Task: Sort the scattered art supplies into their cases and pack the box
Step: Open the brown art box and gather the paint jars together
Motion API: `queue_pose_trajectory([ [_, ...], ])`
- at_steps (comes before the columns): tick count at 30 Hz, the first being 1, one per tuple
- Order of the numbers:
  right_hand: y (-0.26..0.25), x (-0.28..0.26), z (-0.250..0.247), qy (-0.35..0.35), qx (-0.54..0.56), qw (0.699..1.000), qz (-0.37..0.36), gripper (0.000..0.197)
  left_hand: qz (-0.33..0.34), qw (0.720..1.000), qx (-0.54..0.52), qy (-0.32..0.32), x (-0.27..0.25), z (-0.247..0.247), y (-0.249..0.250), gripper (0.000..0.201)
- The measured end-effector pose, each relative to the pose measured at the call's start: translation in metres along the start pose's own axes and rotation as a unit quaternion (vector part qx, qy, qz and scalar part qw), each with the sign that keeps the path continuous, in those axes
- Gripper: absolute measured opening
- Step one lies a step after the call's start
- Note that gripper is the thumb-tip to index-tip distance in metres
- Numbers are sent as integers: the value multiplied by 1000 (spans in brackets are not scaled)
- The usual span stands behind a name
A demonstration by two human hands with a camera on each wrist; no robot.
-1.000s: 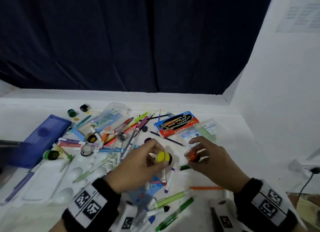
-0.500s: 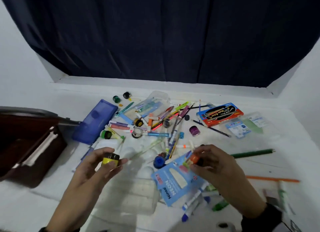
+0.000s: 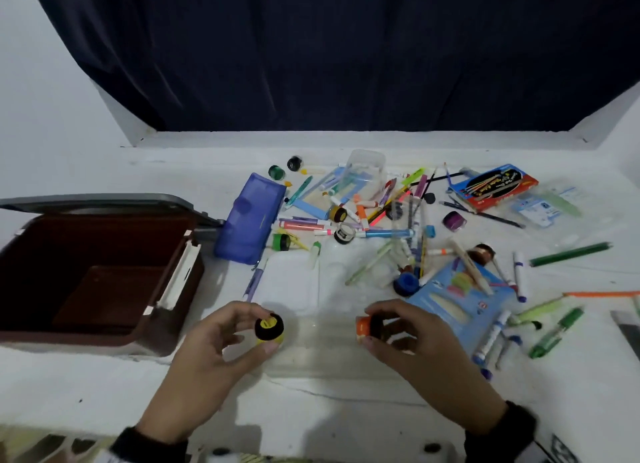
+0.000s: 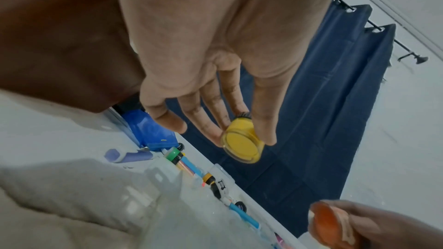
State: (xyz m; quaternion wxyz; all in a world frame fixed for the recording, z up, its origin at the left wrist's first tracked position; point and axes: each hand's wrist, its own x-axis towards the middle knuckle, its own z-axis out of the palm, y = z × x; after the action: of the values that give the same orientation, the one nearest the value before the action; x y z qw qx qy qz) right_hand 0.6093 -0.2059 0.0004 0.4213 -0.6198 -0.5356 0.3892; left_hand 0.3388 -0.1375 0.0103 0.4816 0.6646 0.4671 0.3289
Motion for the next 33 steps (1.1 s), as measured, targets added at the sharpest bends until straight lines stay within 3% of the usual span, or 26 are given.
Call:
queue_pose_trajectory([
  [5,-8,1,36,-19,-59,997,-50,20,53,992,103,-59,5,-9,-19,42],
  [8,-8,10,51,-46,-127,988,-78,20,125,971,195,-63,11,-6,-27,45],
  [11,-7,18,62,-74,-197,972,-107,22,163,954,226,-114,20,-6,-37,42],
  [16,-6,25,76,-115,-253,954,-114,27,177,933,277,-147,29,-12,-48,43],
  [26,-8,27,76,-136,-256,953,-85,31,143,931,294,-165,30,-20,-56,37],
  [33,-19,36,76,-204,-372,900,-101,18,135,903,353,-204,32,-14,-51,35],
])
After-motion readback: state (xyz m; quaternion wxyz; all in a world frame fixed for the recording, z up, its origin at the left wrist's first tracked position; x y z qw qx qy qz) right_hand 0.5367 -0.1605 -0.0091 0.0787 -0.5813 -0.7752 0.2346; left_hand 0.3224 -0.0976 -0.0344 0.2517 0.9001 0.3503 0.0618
